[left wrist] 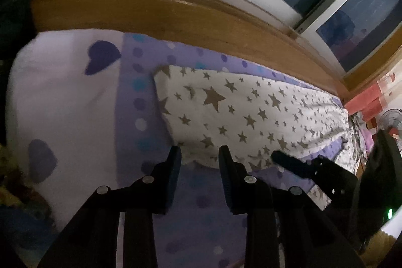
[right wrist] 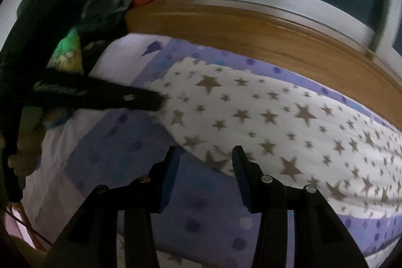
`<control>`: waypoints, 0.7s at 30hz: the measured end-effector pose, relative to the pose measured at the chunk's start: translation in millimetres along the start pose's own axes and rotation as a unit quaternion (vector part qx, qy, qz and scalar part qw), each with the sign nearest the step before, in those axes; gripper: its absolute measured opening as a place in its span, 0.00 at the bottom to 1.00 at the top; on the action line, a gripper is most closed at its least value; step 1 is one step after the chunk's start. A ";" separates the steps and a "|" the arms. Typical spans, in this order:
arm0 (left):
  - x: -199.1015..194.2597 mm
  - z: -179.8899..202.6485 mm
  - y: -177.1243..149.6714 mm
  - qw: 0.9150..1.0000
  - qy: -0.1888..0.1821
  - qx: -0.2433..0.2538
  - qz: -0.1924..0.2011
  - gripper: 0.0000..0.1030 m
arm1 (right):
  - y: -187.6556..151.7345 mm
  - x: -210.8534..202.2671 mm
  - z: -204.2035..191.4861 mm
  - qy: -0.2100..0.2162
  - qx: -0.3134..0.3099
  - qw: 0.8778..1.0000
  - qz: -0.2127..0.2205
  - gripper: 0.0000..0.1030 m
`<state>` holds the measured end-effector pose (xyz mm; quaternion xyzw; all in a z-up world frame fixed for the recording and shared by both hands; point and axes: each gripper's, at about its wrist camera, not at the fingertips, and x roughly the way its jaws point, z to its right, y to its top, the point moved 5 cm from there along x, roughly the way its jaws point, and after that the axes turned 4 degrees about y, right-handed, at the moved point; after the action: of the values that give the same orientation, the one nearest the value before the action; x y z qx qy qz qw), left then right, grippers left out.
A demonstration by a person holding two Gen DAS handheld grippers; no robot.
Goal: Organize soft objects
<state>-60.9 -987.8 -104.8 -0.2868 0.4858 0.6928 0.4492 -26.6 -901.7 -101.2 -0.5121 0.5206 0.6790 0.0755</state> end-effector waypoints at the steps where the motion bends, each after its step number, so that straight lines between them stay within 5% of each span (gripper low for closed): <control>1: 6.2 -0.2 1.2 1.000 0.000 -0.001 -0.008 0.29 | -1.3 5.0 -3.7 0.002 -0.003 1.000 -0.005 0.42; 4: 1.1 -1.2 1.9 1.000 0.014 -0.020 -0.013 0.29 | -3.3 15.9 -10.1 0.021 0.015 1.000 -0.017 0.45; 9: -50.3 -19.8 7.1 0.996 0.060 -0.038 0.046 0.29 | -1.6 11.8 -50.0 0.105 -0.028 0.994 -0.022 0.45; 12: -62.5 -31.7 10.0 0.995 0.069 -0.042 0.054 0.29 | 5.3 -0.6 -49.6 0.075 -0.034 0.996 0.022 0.45; 15: -54.8 -36.2 4.3 0.996 0.072 -0.039 0.042 0.29 | 20.4 -5.8 -17.7 0.028 0.034 0.998 0.054 0.45; 17: -43.3 -35.9 -1.3 0.997 0.063 -0.031 0.025 0.29 | 26.0 -1.2 11.8 -0.025 0.083 0.995 0.051 0.44; 21: -8.0 -20.7 -7.3 1.000 0.018 0.022 -0.004 0.29 | 21.3 12.9 25.7 -0.011 0.106 0.994 0.021 0.44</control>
<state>-51.7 -1008.9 -108.7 -0.2914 0.5082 0.6745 0.4493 -62.0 -896.6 -99.4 -0.4828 0.5993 0.6270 0.1210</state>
